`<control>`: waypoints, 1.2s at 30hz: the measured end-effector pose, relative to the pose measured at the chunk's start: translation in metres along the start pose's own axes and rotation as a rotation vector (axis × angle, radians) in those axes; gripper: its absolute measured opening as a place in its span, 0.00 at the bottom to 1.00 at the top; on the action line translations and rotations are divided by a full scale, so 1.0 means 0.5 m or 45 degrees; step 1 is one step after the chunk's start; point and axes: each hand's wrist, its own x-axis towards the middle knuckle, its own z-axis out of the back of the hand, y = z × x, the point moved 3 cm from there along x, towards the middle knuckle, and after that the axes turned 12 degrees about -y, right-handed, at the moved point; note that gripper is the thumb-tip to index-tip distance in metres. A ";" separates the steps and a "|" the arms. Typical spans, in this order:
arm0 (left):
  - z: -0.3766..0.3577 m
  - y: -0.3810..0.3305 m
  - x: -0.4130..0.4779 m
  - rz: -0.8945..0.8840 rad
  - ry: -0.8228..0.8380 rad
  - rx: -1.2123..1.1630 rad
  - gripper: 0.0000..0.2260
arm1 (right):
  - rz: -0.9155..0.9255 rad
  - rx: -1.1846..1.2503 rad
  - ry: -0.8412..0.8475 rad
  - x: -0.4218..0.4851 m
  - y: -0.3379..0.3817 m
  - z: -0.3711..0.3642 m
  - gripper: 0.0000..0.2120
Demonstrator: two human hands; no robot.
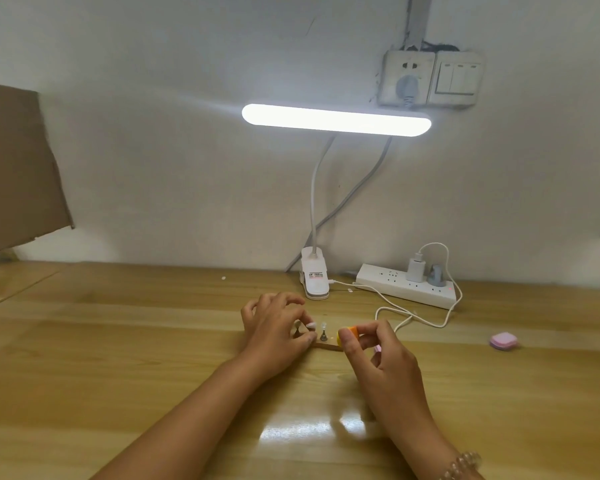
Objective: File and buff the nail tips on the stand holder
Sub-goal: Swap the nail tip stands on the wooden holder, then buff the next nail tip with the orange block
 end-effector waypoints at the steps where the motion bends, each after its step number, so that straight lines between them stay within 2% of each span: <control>1: 0.000 -0.001 0.001 -0.014 -0.001 0.013 0.08 | -0.005 -0.004 0.001 0.000 0.000 0.000 0.23; 5: 0.003 -0.003 0.000 -0.074 -0.032 0.048 0.12 | -0.007 -0.024 0.011 0.000 -0.001 0.000 0.24; 8: 0.004 -0.016 -0.004 -0.217 -0.065 0.066 0.16 | -0.021 -0.009 0.005 0.000 -0.002 0.001 0.23; 10: 0.001 -0.029 -0.007 -0.299 -0.085 0.102 0.13 | -0.027 -0.001 -0.001 -0.001 -0.002 0.002 0.23; 15: -0.001 -0.053 -0.008 -0.340 -0.128 0.121 0.06 | -0.009 -0.013 0.008 -0.001 0.000 0.002 0.23; 20: 0.021 -0.081 -0.024 -0.525 -0.115 0.079 0.04 | 0.013 -0.013 -0.013 -0.001 -0.002 0.006 0.24; 22: 0.042 -0.079 -0.040 -0.443 -0.120 -0.090 0.02 | 0.035 0.000 -0.036 -0.002 0.000 0.008 0.23; 25: 0.044 -0.053 -0.070 -0.031 0.080 -0.522 0.06 | 0.115 -0.008 -0.051 -0.003 0.007 0.011 0.22; 27: 0.043 -0.036 -0.087 0.151 0.180 -0.765 0.09 | 0.197 -0.076 -0.023 -0.008 0.010 0.010 0.20; 30: 0.050 -0.019 -0.106 0.162 0.245 -0.779 0.05 | 0.344 -0.223 0.079 -0.025 0.013 0.001 0.18; 32: 0.051 -0.019 -0.113 0.107 0.286 -0.718 0.07 | 0.403 -0.316 0.136 -0.032 0.016 -0.003 0.17; 36: 0.052 -0.031 -0.122 -0.006 0.328 -0.578 0.10 | 0.358 -0.384 0.148 -0.033 0.012 0.000 0.16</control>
